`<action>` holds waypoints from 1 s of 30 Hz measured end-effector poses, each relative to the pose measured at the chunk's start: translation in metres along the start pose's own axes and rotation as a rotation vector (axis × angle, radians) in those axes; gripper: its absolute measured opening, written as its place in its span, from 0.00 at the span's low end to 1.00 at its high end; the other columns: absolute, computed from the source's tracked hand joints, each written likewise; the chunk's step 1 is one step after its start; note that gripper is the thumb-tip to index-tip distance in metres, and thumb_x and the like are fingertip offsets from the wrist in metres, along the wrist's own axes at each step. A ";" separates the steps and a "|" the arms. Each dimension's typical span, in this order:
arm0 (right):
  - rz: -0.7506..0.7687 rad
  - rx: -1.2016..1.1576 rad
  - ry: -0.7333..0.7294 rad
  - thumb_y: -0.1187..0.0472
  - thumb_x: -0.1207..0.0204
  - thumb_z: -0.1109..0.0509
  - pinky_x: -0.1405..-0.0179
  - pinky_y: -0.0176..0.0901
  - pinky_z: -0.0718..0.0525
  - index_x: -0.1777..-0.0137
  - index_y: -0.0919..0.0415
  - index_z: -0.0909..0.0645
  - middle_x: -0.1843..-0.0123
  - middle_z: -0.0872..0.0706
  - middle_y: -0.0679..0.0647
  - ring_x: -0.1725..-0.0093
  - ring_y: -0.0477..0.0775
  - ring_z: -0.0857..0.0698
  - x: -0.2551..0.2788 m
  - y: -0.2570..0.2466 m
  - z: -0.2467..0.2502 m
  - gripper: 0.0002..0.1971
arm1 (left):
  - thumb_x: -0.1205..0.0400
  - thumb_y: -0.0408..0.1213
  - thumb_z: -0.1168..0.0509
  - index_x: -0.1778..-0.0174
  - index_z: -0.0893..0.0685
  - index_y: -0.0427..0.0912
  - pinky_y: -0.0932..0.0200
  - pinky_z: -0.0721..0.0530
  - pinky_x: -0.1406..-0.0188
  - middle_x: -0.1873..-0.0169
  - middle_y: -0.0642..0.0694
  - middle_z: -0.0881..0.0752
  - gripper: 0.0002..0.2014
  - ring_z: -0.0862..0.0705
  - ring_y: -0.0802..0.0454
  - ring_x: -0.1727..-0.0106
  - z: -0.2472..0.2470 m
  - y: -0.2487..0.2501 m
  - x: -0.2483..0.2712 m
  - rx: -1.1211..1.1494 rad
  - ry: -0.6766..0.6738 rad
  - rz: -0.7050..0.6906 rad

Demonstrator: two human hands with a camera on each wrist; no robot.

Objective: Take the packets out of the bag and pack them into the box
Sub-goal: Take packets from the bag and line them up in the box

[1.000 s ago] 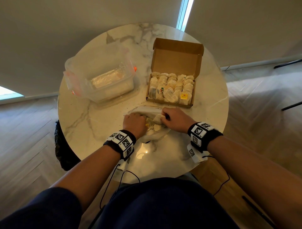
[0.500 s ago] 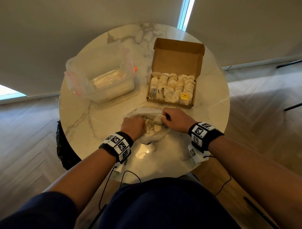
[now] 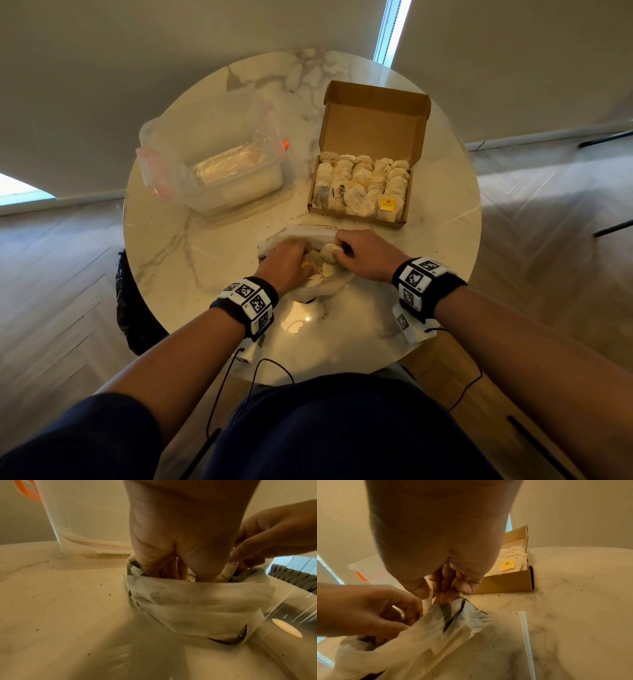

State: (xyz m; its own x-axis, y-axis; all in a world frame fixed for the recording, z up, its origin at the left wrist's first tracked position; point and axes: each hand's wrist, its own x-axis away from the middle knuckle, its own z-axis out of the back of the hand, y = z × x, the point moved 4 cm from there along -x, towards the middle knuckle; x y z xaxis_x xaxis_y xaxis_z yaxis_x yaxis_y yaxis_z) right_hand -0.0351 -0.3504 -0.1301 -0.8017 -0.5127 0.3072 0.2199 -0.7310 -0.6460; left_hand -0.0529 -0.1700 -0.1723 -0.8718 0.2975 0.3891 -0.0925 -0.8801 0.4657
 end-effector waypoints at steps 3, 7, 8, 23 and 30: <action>-0.005 -0.004 0.000 0.54 0.19 0.33 0.58 0.53 0.20 0.53 0.57 0.22 0.58 0.16 0.53 0.58 0.55 0.19 0.000 0.001 0.001 0.07 | 0.21 0.47 0.31 0.48 0.20 0.53 0.50 0.15 0.53 0.49 0.49 0.20 0.08 0.19 0.50 0.52 -0.004 0.003 -0.001 -0.032 -0.014 -0.038; -0.008 0.010 0.022 0.55 0.19 0.32 0.59 0.50 0.23 0.54 0.58 0.22 0.60 0.18 0.50 0.59 0.52 0.21 0.001 0.005 0.006 0.07 | 0.18 0.46 0.35 0.53 0.21 0.50 0.55 0.23 0.56 0.53 0.50 0.22 0.04 0.22 0.50 0.54 -0.002 0.011 0.001 -0.091 -0.028 -0.133; -0.010 0.012 0.023 0.55 0.19 0.32 0.59 0.49 0.23 0.54 0.58 0.22 0.59 0.18 0.50 0.59 0.52 0.21 0.000 0.006 0.006 0.07 | 0.17 0.45 0.37 0.52 0.21 0.49 0.56 0.26 0.56 0.54 0.50 0.22 0.04 0.22 0.50 0.54 0.002 0.013 0.003 -0.090 -0.028 -0.158; 0.017 -0.013 0.019 0.57 0.17 0.33 0.62 0.45 0.24 0.52 0.59 0.22 0.60 0.15 0.53 0.62 0.51 0.21 0.000 0.005 0.004 0.06 | 0.21 0.35 0.28 0.50 0.17 0.47 0.56 0.18 0.54 0.57 0.54 0.17 0.07 0.18 0.54 0.56 0.029 0.010 0.016 0.122 -0.091 -0.176; 0.017 -0.010 0.039 0.57 0.17 0.32 0.62 0.45 0.25 0.53 0.58 0.22 0.60 0.16 0.52 0.62 0.52 0.21 0.000 0.006 0.002 0.06 | 0.19 0.31 0.33 0.52 0.15 0.50 0.61 0.19 0.55 0.59 0.53 0.14 0.08 0.17 0.57 0.57 0.029 0.009 0.020 0.064 -0.142 -0.247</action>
State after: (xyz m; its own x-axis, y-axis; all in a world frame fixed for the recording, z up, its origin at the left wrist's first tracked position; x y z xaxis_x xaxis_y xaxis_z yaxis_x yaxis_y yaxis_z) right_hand -0.0327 -0.3564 -0.1324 -0.8190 -0.5069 0.2689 0.2280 -0.7175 -0.6582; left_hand -0.0569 -0.1613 -0.1376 -0.7500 0.5530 0.3629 -0.2595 -0.7507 0.6076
